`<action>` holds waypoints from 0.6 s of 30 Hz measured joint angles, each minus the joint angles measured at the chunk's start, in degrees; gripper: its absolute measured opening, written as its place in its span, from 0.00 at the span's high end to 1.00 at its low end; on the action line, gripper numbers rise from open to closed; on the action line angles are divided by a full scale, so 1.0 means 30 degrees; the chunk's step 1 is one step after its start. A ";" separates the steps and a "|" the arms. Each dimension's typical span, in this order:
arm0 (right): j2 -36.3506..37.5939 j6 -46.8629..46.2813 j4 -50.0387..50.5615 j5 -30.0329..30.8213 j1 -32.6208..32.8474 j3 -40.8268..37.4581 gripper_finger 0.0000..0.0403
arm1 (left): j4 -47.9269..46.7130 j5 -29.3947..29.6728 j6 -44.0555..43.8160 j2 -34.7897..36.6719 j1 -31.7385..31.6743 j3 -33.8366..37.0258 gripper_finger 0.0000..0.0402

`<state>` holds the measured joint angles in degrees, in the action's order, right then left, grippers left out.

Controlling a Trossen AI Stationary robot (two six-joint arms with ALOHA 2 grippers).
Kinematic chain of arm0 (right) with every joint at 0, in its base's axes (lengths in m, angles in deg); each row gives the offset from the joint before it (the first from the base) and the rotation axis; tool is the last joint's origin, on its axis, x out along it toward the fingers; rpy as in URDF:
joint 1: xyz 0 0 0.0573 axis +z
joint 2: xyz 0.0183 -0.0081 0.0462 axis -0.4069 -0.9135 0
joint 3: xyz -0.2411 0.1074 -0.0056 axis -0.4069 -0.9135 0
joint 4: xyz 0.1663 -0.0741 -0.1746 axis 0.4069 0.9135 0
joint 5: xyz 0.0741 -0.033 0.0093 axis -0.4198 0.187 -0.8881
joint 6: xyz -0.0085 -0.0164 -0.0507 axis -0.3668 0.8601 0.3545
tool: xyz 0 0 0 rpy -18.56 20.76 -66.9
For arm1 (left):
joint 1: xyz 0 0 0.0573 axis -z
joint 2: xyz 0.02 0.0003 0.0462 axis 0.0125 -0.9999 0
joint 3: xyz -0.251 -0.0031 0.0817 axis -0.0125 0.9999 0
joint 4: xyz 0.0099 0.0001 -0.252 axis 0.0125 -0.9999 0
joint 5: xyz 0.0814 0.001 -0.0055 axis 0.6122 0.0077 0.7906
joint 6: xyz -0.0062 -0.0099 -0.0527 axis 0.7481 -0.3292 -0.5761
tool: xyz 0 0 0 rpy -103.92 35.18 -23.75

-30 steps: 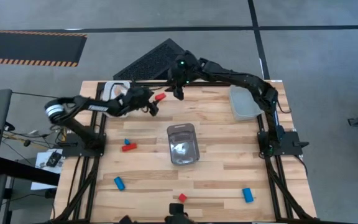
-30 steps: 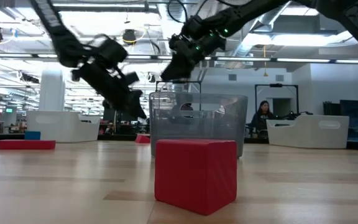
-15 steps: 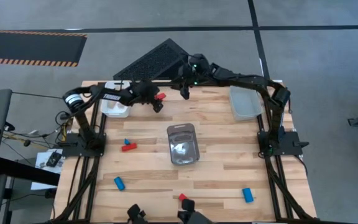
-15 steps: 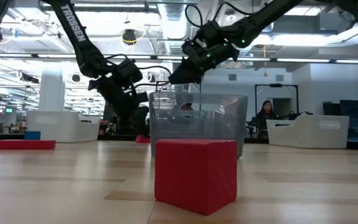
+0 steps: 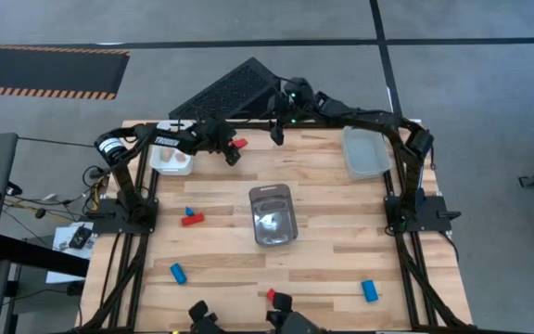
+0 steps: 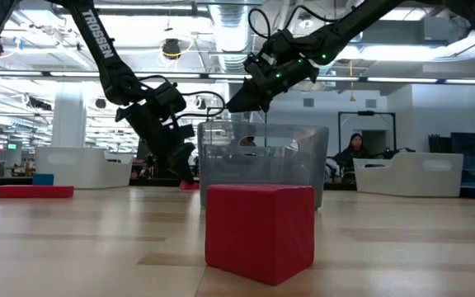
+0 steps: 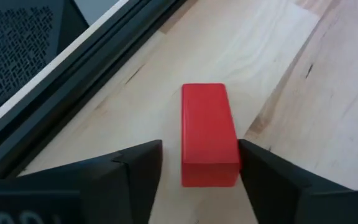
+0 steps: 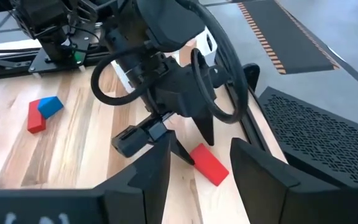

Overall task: Sort & place blocks by color
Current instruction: Put the top red block into the gray bin

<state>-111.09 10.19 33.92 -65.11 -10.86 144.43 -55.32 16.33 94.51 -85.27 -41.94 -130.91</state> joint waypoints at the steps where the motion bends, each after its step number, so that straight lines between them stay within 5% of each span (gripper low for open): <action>1: -0.0004 0.0000 -0.0004 0.0000 0.0000 0.0000 0.53 | 0.0014 -0.0140 0.0000 0.0000 0.0007 0.0000 0.56; 8: -0.0015 -0.0007 0.0034 -0.0002 0.0287 0.0000 0.53 | 0.0006 -0.0352 -0.0007 0.0015 0.0015 0.0000 0.73; 18: 0.0459 0.0303 0.0365 -0.0015 0.0373 -0.0585 0.53 | -0.0018 0.0007 -0.0223 0.0029 0.0035 -0.0007 0.71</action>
<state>-109.71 11.10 35.02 -65.15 -9.75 142.67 -55.37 16.35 93.84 -85.18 -41.83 -130.93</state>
